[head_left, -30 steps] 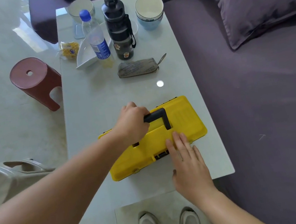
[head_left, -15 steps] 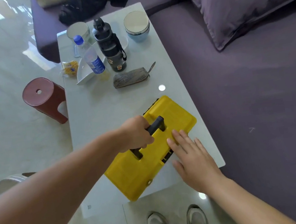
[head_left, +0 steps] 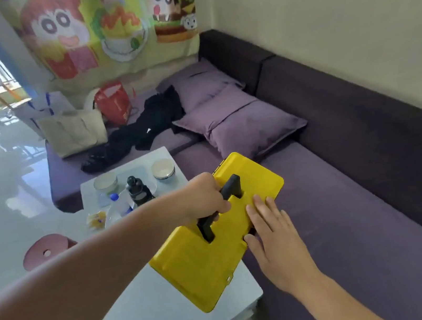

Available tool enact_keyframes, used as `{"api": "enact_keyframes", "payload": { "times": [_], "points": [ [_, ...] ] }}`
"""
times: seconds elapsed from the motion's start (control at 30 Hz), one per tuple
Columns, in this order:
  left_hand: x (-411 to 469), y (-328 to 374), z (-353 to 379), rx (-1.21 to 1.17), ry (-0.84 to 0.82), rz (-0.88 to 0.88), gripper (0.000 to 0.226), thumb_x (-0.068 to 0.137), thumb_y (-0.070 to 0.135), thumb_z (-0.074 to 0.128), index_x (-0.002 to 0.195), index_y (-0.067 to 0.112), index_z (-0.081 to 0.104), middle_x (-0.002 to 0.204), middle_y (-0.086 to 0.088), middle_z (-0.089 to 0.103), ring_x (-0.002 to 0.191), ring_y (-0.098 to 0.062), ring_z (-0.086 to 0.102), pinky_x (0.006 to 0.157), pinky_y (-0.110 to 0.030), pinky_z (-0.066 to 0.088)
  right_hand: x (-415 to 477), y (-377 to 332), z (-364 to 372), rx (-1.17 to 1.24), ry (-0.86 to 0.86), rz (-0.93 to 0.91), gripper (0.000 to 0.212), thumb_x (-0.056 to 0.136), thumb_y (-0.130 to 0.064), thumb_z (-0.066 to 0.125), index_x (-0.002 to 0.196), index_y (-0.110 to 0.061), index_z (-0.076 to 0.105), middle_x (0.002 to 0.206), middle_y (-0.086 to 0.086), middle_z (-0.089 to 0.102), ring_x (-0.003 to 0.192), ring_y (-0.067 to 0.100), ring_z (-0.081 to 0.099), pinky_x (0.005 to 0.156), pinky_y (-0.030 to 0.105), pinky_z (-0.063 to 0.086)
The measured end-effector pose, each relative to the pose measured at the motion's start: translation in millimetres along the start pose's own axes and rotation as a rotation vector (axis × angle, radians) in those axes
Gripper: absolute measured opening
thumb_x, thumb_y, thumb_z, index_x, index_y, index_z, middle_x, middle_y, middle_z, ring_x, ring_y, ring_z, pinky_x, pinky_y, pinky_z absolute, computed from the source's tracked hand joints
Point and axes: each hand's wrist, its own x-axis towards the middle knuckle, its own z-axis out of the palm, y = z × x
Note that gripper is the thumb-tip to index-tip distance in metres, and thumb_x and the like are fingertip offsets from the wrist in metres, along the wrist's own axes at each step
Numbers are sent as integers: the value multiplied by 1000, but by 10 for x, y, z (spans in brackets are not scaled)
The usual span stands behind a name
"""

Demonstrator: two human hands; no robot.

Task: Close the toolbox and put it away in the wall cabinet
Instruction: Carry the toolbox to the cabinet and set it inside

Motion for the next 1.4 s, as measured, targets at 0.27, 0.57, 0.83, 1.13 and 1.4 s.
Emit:
{"api": "enact_keyframes", "payload": {
  "times": [0.27,0.57,0.83,1.13,1.4],
  "points": [
    [-988,1783,-165,112,21,304,18,82,6,67,95,-6,67,76,-18,67,60,-25,62,64,-38,58,-688,-174,-1600,-19,363,188,73,93,-61,18,149,-15,19,160,3,5,145,21,-8,118,43,9],
    [-1947,3566,951,200,-108,569,27,79,10,68,100,-8,68,75,-20,66,64,-28,61,63,-35,51,-2307,451,-2900,-117,667,378,73,92,-62,20,145,-13,31,158,4,18,146,16,0,117,43,16],
    [-2929,5112,2721,192,-290,772,14,85,12,65,83,-2,65,71,-16,64,52,-24,59,60,-32,54,-4371,1337,-3964,-229,813,550,71,91,-60,25,144,-14,34,157,2,20,145,14,2,117,34,12],
    [-4041,6822,4229,209,-486,1034,17,85,10,64,85,-6,65,71,-13,67,50,-22,60,54,-29,56,-6204,2033,-5230,-447,924,801,72,90,-63,14,144,-20,33,157,0,24,145,15,5,117,37,17],
    [-4534,7768,4985,224,-607,1173,18,85,9,65,88,-9,65,68,-13,67,44,-18,59,47,-24,55,-7009,2477,-5826,-570,976,954,76,88,-67,10,144,-20,32,157,1,23,145,17,6,116,39,19]
  ]
}}
